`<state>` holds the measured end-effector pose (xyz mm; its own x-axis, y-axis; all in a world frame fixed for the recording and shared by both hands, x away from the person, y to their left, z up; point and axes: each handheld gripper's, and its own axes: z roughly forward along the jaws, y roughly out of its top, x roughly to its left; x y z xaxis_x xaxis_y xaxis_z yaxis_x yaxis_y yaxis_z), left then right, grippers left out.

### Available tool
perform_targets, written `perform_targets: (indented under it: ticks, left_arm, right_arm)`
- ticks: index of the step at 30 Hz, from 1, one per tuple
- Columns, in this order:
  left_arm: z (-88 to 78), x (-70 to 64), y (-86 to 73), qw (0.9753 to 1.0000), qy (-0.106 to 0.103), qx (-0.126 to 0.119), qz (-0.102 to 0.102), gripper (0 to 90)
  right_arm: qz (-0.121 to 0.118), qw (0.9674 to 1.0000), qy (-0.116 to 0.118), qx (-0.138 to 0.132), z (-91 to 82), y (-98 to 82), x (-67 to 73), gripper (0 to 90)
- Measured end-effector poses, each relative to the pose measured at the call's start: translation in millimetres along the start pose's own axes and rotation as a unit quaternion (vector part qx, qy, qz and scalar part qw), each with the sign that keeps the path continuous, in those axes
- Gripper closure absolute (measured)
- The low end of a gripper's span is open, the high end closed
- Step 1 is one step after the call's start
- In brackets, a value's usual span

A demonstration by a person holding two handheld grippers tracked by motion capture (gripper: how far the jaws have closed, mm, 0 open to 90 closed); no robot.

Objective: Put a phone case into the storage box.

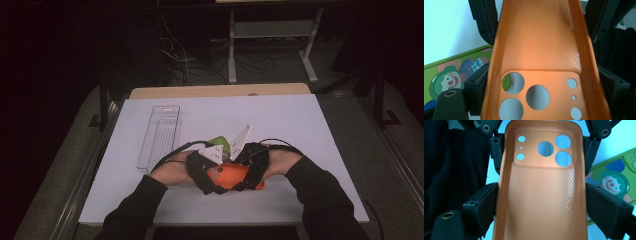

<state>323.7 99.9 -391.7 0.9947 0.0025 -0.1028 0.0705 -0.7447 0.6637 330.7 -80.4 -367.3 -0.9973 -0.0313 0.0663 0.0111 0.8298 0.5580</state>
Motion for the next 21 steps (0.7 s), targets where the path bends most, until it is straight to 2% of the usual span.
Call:
perform_targets:
  ticks: [2, 3, 4, 5, 6, 7, 12, 13, 16, 19, 20, 21]
  left_arm:
    - [-1.3, 0.8, 0.0, 0.9999, 0.010, 0.005, 0.001, 15.8]
    - [-1.5, 0.3, -0.1, 0.9999, 0.008, 0.000, -0.010, 15.8]
    - [-1.5, 0.3, -0.1, 0.9999, 0.008, 0.000, -0.010, 15.8]
    - [-2.0, 1.2, -0.8, 0.9998, 0.011, -0.001, -0.016, 15.8]
    - [-2.0, 1.7, -1.1, 0.9998, 0.013, 0.000, -0.018, 15.7]
    - [-2.4, 2.6, -1.5, 0.9997, 0.015, 0.004, -0.020, 15.7]
    - [-3.4, 4.4, -4.2, 0.9986, 0.038, 0.003, -0.037, 15.7]
    - [-3.4, 4.4, -4.2, 0.9986, 0.038, 0.003, -0.037, 15.7]
    - [-6.1, 6.0, -7.6, 0.9965, 0.065, 0.001, -0.053, 15.7]
    - [-8.5, 6.6, -8.9, 0.9942, 0.080, -0.001, -0.072, 15.7]
    - [-8.9, 6.7, -9.1, 0.9936, 0.084, -0.001, -0.075, 15.8]
    - [-9.3, 6.8, -9.2, 0.9927, 0.089, 0.002, -0.081, 15.8]
  right_arm:
    - [0.011, 0.9999, 0.005, -0.009, -1.8, -1.0, -1.0, 8.7]
    - [0.021, 0.9997, 0.009, -0.011, -3.7, -1.0, -0.7, 7.1]
    - [0.021, 0.9997, 0.009, -0.011, -3.7, -1.0, -0.7, 7.1]
    - [0.020, 0.9997, -0.001, -0.016, -7.2, -2.9, -2.4, 4.7]
    - [0.029, 0.9994, -0.003, -0.016, -9.1, -3.1, -2.1, 3.8]
    - [0.023, 0.9995, -0.009, -0.021, -10.2, -4.4, -4.1, 3.0]
    - [0.035, 0.9980, -0.041, -0.035, -17.8, -8.5, -6.8, 2.6]
    - [0.035, 0.9980, -0.041, -0.035, -17.8, -8.5, -6.8, 2.6]
    - [0.051, 0.9953, -0.062, -0.053, -24.9, -13.7, -8.5, 2.3]
    - [0.069, 0.9913, -0.088, -0.069, -32.1, -20.3, -10.5, 1.6]
    - [0.075, 0.9891, -0.101, -0.076, -34.5, -23.7, -11.3, 1.7]
    - [0.087, 0.9876, -0.108, -0.073, -35.9, -25.6, -10.8, 1.7]
